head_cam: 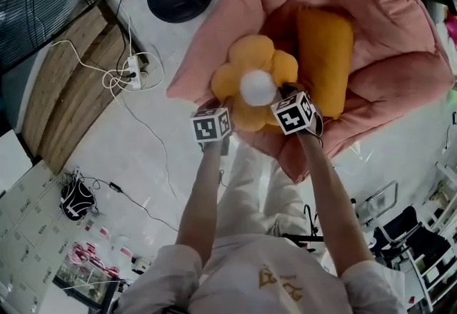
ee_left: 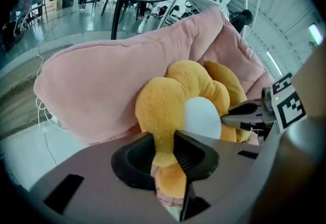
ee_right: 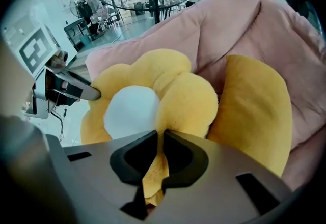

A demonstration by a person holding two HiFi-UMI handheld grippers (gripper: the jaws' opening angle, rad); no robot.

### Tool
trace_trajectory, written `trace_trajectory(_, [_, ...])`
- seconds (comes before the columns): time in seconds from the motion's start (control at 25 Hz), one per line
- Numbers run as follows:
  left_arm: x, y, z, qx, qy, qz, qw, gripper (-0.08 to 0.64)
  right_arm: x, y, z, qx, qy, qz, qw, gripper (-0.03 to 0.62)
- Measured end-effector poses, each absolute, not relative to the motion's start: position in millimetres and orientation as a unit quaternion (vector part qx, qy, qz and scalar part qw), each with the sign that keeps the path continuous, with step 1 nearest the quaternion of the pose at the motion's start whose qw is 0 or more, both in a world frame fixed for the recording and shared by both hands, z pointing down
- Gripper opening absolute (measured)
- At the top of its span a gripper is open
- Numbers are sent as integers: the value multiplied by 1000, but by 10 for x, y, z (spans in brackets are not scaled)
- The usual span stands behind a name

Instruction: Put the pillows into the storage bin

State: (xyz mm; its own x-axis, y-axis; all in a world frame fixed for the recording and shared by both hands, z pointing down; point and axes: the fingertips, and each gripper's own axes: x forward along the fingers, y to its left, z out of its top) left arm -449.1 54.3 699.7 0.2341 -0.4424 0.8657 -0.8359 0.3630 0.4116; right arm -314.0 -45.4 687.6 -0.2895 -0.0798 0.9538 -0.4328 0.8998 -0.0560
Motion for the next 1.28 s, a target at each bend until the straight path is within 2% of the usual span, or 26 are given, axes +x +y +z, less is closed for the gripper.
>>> trace_trajectory(0.72, [-4723, 762, 6123, 549, -606, 185, 545, 110, -3283, -102, 6085, 162, -806, 156, 547, 44])
trace_trajectory(1.28, [-4196, 539, 5495, 622, -561, 209, 505, 110, -2638, -57, 5419, 245, -797, 176, 523, 44])
